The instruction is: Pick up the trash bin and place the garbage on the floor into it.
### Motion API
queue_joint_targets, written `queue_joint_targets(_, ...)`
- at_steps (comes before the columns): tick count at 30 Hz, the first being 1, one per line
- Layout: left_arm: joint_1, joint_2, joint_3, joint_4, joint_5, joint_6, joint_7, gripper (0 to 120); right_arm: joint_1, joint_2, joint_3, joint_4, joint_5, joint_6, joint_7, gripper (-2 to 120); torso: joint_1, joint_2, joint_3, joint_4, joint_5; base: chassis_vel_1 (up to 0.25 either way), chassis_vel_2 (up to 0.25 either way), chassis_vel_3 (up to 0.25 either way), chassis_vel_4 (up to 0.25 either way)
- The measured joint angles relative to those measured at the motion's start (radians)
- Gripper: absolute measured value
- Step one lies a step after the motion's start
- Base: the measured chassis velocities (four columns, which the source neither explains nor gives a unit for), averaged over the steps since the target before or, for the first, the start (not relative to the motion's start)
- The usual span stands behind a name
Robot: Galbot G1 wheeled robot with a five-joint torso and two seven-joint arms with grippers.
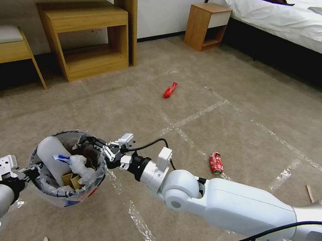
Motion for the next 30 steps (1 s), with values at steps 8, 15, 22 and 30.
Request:
queue_joint_targets(8, -0.002, -0.001, 0.0, -0.006, -0.002, 0.0, 0.001, 1, 0.021, 0.05, -0.051, -0.043, -0.013, -0.021, 0.019, 0, 0.0, 0.0, 0.0, 0.0, 0.0, 0.0, 0.0, 0.0, 0.0)
queue_joint_targets(15, -0.002, -0.005, 0.0, -0.012, -0.002, -0.001, 0.002, 1, 0.029, 0.073, -0.066, -0.061, -0.019, -0.038, 0.031, 0, 0.0, 0.0, 0.0, 0.0, 0.0, 0.0, 0.0, 0.0, 0.0)
queue_joint_targets(22, 0.001, -0.009, 0.0, -0.015, -0.002, -0.003, 0.004, 1, 0.043, 0.14, -0.094, -0.093, -0.037, -0.07, 0.065, 0, 0.0, 0.0, 0.0, 0.0003, -0.0001, 0.0, 0.0, 0.0, 0.0)
queue_joint_targets(30, 0.005, -0.016, 0.001, -0.024, -0.002, -0.004, 0.007, 1, 0.059, 0.174, -0.114, -0.133, -0.052, -0.073, 0.066, 0, 0.0, 0.0, 0.0, 0.0001, 0.0, 0.0, 0.0, 0.0, 0.0)
